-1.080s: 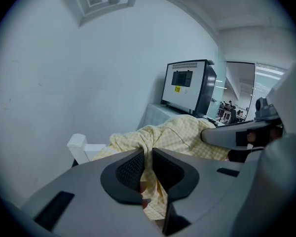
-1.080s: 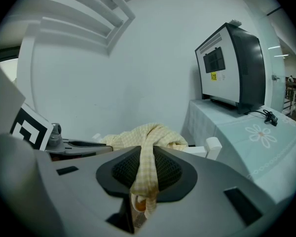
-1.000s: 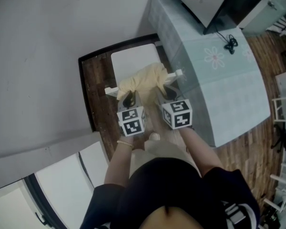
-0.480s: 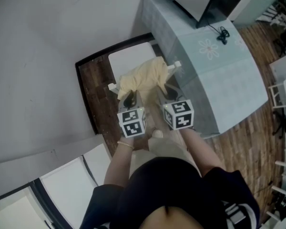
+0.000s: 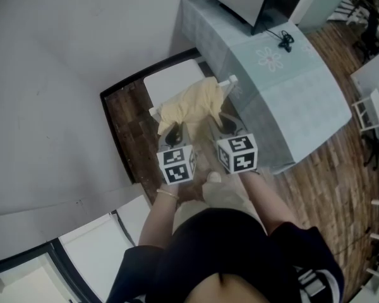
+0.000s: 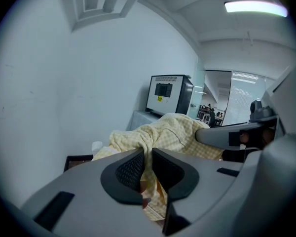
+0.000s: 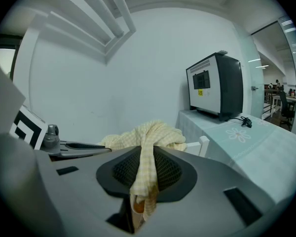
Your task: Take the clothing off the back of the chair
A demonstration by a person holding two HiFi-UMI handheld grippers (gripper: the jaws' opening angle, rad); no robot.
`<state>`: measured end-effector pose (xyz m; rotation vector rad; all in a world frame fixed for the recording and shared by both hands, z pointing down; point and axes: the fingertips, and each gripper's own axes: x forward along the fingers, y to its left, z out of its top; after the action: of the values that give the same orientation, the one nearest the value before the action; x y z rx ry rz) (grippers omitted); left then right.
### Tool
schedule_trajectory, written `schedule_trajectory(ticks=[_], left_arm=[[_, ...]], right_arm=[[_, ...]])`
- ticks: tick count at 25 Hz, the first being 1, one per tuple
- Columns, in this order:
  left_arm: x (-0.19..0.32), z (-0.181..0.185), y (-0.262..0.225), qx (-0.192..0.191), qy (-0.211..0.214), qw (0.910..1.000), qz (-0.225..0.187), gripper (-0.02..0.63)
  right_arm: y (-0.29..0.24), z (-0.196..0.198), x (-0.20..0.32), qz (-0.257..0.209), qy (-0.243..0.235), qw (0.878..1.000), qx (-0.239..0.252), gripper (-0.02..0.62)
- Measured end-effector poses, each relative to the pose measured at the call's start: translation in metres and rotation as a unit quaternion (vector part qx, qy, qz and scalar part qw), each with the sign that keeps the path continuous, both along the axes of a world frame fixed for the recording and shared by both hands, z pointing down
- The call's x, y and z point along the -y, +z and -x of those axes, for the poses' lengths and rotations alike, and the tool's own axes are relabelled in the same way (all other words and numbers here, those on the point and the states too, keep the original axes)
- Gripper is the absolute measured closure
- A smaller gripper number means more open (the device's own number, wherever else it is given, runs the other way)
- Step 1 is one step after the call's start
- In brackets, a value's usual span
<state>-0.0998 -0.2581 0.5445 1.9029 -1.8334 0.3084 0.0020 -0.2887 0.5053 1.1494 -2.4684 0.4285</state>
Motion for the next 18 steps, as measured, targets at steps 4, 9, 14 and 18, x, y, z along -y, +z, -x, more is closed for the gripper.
schedule_trajectory(ticks=[4, 9, 14, 18], left_arm=[[-0.012, 0.003, -0.007, 0.000, 0.011, 0.9999, -0.007, 0.558], [-0.027, 0.002, -0.011, 0.001, 0.024, 0.9997, -0.010, 0.558], [-0.044, 0.003, -0.014, -0.004, 0.036, 0.9993, -0.014, 0.558], [-0.061, 0.003, -0.016, -0.008, 0.043, 0.9989, -0.018, 0.558]], right_arm=[[-0.006, 0.002, -0.015, -0.006, 0.011, 1.000, 0.002, 0.517], [-0.012, 0.001, -0.033, -0.013, 0.024, 1.000, 0.002, 0.517], [-0.015, 0.000, -0.053, -0.015, 0.036, 0.999, 0.002, 0.517], [-0.017, 0.000, -0.072, -0.021, 0.044, 0.999, 0.004, 0.517]])
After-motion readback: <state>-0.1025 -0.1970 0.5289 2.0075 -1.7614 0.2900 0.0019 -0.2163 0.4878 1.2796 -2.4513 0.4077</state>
